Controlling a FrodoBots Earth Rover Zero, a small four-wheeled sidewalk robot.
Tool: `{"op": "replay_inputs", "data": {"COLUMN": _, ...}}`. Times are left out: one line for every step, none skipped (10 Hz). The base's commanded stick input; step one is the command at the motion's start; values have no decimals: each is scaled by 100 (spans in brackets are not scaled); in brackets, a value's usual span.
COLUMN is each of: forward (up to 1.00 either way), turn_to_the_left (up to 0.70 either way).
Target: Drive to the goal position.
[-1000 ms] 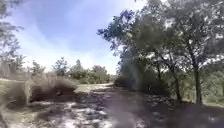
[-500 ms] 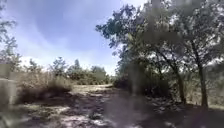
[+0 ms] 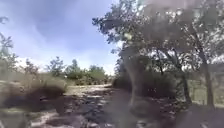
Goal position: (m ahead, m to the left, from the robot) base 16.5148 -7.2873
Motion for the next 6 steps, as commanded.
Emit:
{"op": "replay_inputs", "data": {"forward": 70, "turn_to_the_left": 0}}
{"op": "replay_inputs", "data": {"forward": 70, "turn_to_the_left": 0}}
{"op": "replay_inputs", "data": {"forward": 70, "turn_to_the_left": 16}}
{"op": "replay_inputs", "data": {"forward": 70, "turn_to_the_left": 35}}
{"op": "replay_inputs", "data": {"forward": 70, "turn_to_the_left": 35}}
{"op": "replay_inputs", "data": {"forward": 70, "turn_to_the_left": 35}}
